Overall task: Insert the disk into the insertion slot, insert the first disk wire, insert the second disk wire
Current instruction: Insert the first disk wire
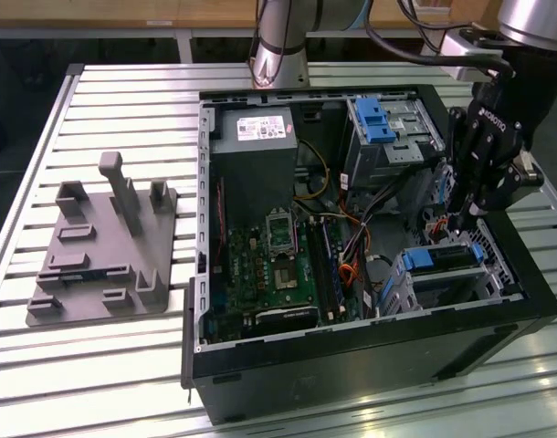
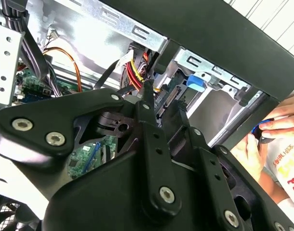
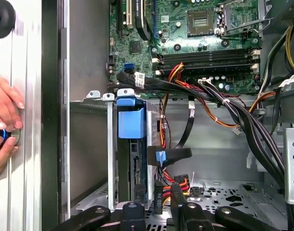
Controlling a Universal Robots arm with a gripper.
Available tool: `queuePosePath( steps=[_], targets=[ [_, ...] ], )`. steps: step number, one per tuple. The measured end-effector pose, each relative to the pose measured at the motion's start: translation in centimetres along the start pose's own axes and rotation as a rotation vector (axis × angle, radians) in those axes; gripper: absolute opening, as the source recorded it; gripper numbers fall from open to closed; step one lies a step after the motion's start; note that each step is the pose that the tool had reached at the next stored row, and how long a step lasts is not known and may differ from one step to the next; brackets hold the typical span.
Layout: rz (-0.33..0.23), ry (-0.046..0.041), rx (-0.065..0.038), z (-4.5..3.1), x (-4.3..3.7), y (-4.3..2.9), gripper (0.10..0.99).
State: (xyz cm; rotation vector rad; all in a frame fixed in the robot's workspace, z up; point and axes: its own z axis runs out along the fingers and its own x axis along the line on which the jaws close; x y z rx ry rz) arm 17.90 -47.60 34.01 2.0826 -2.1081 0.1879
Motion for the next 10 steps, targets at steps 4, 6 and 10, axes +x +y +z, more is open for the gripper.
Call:
queuePosePath(
  steps=[4,6,10],
  targets=[
    [-0.001,-0.0005,0.000,0.20,-0.04,-0.01,0.349],
    [-0.002,-0.0008,0.000,0.26,-0.05,-0.01,0.349],
    [-0.002,-0.0009,0.001,0.31,-0.07,-0.01,0.259]
  ],
)
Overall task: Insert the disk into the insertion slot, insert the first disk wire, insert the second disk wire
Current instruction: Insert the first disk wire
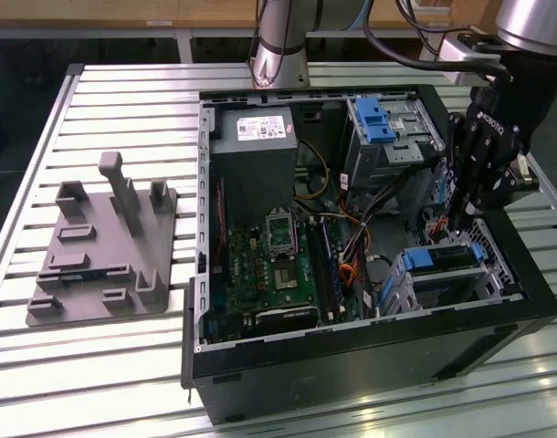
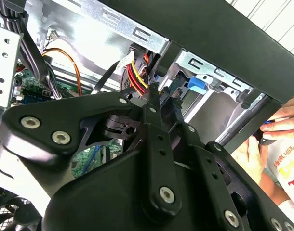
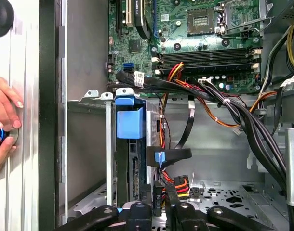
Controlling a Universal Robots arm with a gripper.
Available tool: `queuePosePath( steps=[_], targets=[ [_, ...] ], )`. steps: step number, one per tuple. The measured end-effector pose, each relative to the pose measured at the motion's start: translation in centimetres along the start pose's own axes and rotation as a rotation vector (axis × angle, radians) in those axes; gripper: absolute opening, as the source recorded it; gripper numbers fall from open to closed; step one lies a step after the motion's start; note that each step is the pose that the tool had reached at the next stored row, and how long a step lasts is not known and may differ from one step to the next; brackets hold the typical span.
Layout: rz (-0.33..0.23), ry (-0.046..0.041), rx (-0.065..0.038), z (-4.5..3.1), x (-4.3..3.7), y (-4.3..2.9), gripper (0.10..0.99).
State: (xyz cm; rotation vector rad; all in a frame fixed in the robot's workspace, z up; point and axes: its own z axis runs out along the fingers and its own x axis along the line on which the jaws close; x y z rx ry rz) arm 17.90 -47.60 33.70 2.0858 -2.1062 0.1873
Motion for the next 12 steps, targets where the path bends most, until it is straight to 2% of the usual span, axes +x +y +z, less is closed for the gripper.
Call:
queuePosePath(
  steps=[12],
  targets=[
    [-0.001,-0.0002,0.000,0.01,-0.02,0.00,0.247]
  ],
)
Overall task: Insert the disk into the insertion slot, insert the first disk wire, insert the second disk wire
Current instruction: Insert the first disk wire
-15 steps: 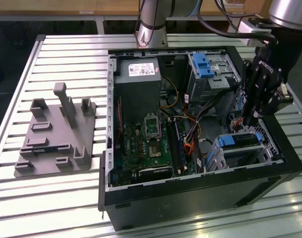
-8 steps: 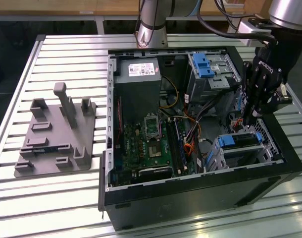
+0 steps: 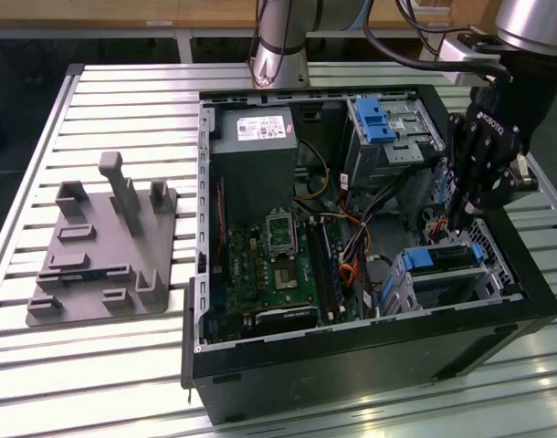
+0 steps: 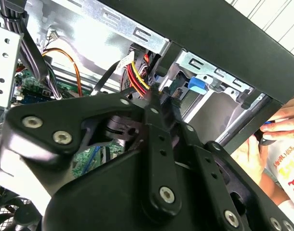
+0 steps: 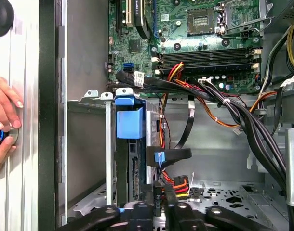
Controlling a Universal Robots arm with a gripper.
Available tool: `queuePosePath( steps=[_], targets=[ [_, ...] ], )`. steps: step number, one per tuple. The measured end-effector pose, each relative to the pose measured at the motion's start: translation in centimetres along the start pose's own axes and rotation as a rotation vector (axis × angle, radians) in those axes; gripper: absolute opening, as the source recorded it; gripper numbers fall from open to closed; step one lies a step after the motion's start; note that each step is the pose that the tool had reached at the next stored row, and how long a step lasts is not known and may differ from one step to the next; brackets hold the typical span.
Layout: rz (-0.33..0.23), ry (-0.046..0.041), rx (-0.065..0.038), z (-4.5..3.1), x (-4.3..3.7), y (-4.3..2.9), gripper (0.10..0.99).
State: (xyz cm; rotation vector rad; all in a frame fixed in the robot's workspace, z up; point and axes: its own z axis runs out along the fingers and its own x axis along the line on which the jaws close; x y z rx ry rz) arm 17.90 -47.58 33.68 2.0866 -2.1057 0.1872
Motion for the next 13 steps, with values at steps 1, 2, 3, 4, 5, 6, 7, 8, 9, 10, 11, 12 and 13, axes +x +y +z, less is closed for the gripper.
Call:
queuePosePath(
  steps=[1,2,3,4,5,6,7,8,9,10,11,12,13],
  targets=[
    [0.000,0.0000,0.000,0.00,0.00,0.00,0.180],
    [0.000,0.0001,0.000,0.00,0.00,0.00,0.180],
    [0.000,0.0001,0.000,0.00,-0.01,0.00,0.173],
    [0.000,0.0001,0.000,0.00,-0.01,0.00,0.173],
    [0.000,0.0002,0.000,0.00,-0.01,0.00,0.173],
    [0.000,0.0001,0.000,0.00,-0.01,0.00,0.173],
    [0.000,0.0001,0.000,0.00,-0.01,0.00,0.173],
    [0.000,0.0002,0.000,0.00,-0.01,0.00,0.173],
    [0.000,0.0001,0.000,0.00,-0.01,0.00,0.173],
    [0.000,0.0001,0.000,0.00,-0.01,0.00,0.173],
    [0.000,0.0002,0.000,0.00,-0.01,0.00,0.173],
    [-0.001,0.0007,-0.002,0.00,-0.02,-0.02,0.173],
    [-0.002,0.0015,-0.007,0.00,-0.01,-0.07,0.173]
  ],
)
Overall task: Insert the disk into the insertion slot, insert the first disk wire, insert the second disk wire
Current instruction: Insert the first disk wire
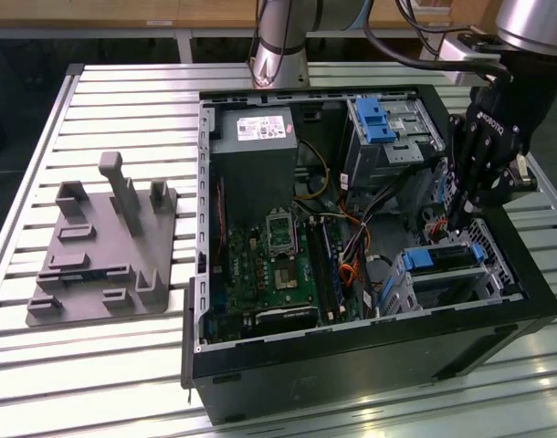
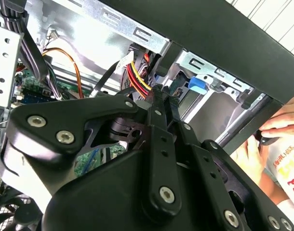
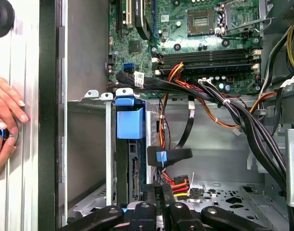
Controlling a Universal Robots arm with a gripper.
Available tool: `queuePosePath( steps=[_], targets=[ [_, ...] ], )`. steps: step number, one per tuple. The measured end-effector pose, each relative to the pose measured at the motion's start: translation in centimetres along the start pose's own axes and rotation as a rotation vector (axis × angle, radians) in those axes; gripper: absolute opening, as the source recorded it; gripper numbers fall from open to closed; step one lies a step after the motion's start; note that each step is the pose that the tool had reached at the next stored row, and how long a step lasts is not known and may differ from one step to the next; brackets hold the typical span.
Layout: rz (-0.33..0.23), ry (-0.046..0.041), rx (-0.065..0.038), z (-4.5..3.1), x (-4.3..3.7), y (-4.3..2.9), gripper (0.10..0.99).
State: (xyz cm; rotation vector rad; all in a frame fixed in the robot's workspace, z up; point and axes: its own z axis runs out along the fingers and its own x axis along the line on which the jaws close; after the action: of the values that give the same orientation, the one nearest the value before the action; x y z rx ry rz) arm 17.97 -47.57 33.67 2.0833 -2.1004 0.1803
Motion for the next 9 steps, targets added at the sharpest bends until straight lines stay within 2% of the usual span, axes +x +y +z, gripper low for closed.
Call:
queuePosePath(
  steps=[3,6,8,9],
  targets=[
    [-0.004,0.0016,-0.018,-0.01,0.00,-0.16,0.173],
    [-0.004,-0.0010,-0.020,-0.01,0.02,-0.17,0.173],
    [-0.005,-0.0093,-0.020,0.01,0.10,-0.19,0.173],
    [-0.005,-0.0169,-0.020,0.02,0.18,-0.20,0.173]
  ],
)
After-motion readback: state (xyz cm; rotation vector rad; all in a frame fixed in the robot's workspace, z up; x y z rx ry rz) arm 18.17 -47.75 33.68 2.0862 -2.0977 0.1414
